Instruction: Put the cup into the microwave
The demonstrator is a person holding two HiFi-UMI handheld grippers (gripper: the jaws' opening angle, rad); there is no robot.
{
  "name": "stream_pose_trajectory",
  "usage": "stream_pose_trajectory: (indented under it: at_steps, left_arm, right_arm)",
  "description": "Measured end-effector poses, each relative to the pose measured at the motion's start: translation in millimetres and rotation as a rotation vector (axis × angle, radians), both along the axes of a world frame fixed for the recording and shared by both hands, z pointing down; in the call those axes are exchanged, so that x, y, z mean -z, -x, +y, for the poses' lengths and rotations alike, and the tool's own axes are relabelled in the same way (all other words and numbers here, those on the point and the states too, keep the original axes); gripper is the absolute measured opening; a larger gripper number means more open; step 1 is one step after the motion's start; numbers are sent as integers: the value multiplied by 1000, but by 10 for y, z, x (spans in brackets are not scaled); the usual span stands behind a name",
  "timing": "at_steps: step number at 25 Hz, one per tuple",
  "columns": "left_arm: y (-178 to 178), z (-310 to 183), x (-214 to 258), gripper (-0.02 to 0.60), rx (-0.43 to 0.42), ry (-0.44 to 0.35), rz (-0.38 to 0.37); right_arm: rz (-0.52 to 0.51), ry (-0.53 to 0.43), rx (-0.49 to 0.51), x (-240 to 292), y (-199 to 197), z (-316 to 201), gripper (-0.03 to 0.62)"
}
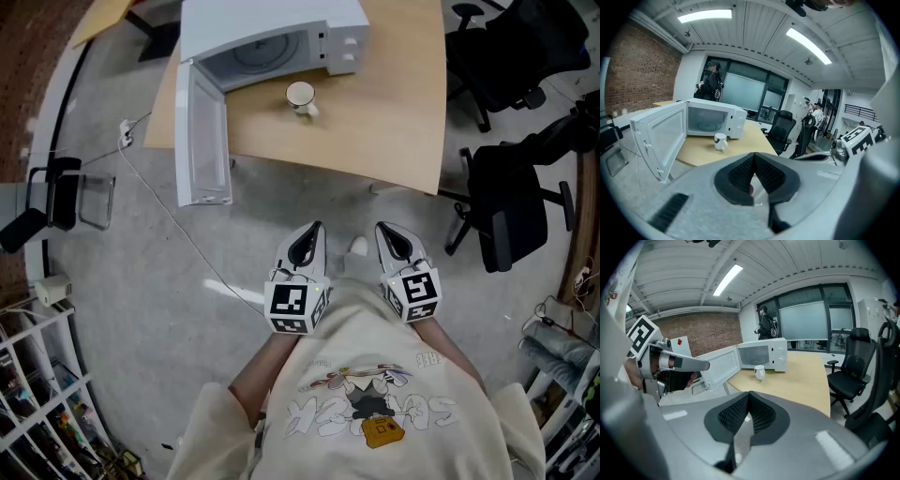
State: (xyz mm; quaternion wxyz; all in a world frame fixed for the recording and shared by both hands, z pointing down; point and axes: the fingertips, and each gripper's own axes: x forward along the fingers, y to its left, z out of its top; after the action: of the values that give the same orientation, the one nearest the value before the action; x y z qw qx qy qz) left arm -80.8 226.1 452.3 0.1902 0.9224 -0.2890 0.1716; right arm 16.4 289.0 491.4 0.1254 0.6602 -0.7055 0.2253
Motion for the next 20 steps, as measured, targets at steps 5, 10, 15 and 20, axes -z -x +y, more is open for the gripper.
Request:
stream_pose_trajectory:
  at_steps: [5,10,15,20]
  left_arm:
    - [-11,39,24,5,-16,30,9]
    - [-26,-30,78,5,-27,25,22]
    - [269,-198,85,5,25,30,24]
    - [523,-438,11,5,76,57,40]
  right_arm:
    - [16,10,-15,92,-19,29,5]
    - [20,12,-24,96,-18,-24,5]
    - [-21,-15,-6,131,158,-268,6]
    - [-1,-20,19,138,284,-607,129]
